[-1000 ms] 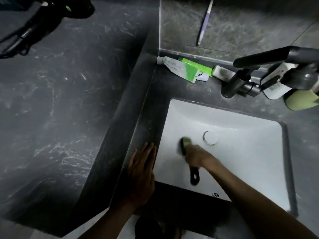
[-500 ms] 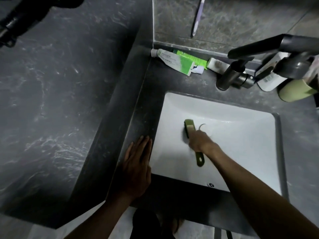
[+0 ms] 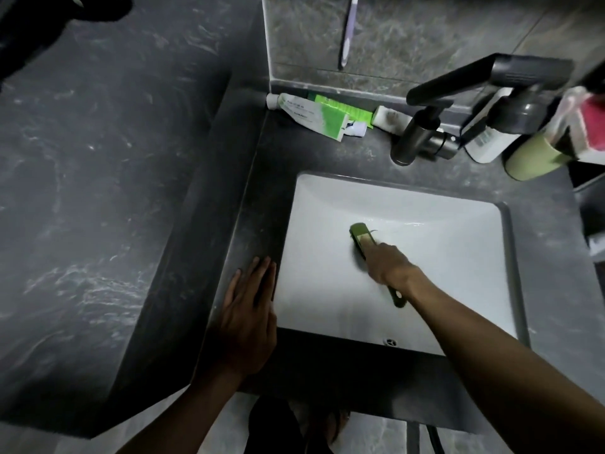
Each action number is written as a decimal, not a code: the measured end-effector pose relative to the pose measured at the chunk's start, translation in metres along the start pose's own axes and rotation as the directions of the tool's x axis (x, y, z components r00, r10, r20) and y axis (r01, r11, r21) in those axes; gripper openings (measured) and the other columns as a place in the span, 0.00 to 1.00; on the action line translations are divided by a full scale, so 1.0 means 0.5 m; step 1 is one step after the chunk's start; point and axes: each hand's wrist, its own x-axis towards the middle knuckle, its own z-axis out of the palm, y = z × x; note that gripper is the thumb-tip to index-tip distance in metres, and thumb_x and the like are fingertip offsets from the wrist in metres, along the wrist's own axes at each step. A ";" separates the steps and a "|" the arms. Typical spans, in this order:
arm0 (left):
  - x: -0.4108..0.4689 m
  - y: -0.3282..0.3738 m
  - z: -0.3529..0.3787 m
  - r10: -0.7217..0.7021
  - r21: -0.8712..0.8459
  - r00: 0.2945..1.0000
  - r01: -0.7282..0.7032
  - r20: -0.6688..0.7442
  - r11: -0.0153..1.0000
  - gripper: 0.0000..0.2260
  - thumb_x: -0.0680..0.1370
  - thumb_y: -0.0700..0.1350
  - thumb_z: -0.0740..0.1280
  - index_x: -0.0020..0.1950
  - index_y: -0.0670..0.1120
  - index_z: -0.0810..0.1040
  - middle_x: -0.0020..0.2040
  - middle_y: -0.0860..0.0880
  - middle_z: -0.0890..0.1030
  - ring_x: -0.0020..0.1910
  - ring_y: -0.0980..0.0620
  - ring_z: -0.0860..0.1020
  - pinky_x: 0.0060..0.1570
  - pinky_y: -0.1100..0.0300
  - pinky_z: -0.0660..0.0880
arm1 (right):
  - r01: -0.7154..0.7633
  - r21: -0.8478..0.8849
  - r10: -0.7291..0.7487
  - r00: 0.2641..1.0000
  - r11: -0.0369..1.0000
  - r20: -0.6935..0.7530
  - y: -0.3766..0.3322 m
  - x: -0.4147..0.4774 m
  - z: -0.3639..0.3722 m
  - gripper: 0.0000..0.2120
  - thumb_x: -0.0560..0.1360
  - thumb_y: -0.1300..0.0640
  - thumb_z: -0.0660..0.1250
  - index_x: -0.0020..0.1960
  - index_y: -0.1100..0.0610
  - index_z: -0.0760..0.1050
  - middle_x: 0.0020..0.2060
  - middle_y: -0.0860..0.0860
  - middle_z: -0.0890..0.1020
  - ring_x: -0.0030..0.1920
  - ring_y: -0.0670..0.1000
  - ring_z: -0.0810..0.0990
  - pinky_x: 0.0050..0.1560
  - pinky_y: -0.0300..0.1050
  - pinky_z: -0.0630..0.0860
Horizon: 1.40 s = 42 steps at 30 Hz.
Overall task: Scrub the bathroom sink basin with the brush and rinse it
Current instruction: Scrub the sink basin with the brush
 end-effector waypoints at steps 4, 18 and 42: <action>0.000 -0.007 0.004 -0.003 0.008 1.000 0.003 0.003 1.000 0.26 0.82 0.42 0.57 0.80 0.38 0.62 0.81 0.43 0.62 0.81 0.46 0.58 0.76 0.41 0.61 | 0.145 0.050 -0.153 0.952 0.988 0.265 -0.023 -0.026 0.004 0.22 0.79 0.63 0.55 0.71 0.51 0.65 0.54 0.53 0.77 0.49 0.53 0.77 0.49 0.46 0.73; 0.002 -0.005 -0.002 -0.011 0.034 1.000 0.010 0.028 0.999 0.26 0.82 0.42 0.57 0.81 0.39 0.61 0.82 0.44 0.60 0.82 0.47 0.56 0.79 0.44 0.57 | 0.254 0.215 -0.310 0.904 0.943 0.295 -0.002 -0.042 0.015 0.30 0.82 0.61 0.56 0.74 0.31 0.59 0.65 0.46 0.71 0.56 0.49 0.75 0.58 0.42 0.69; 0.000 -0.012 0.004 -0.019 0.021 1.000 0.018 0.020 1.000 0.25 0.84 0.44 0.56 0.81 0.40 0.61 0.82 0.44 0.59 0.82 0.47 0.55 0.78 0.44 0.58 | 0.325 0.301 -0.405 0.877 0.896 0.259 -0.011 -0.004 0.097 0.12 0.75 0.38 0.66 0.38 0.42 0.77 0.35 0.39 0.78 0.40 0.43 0.79 0.44 0.37 0.71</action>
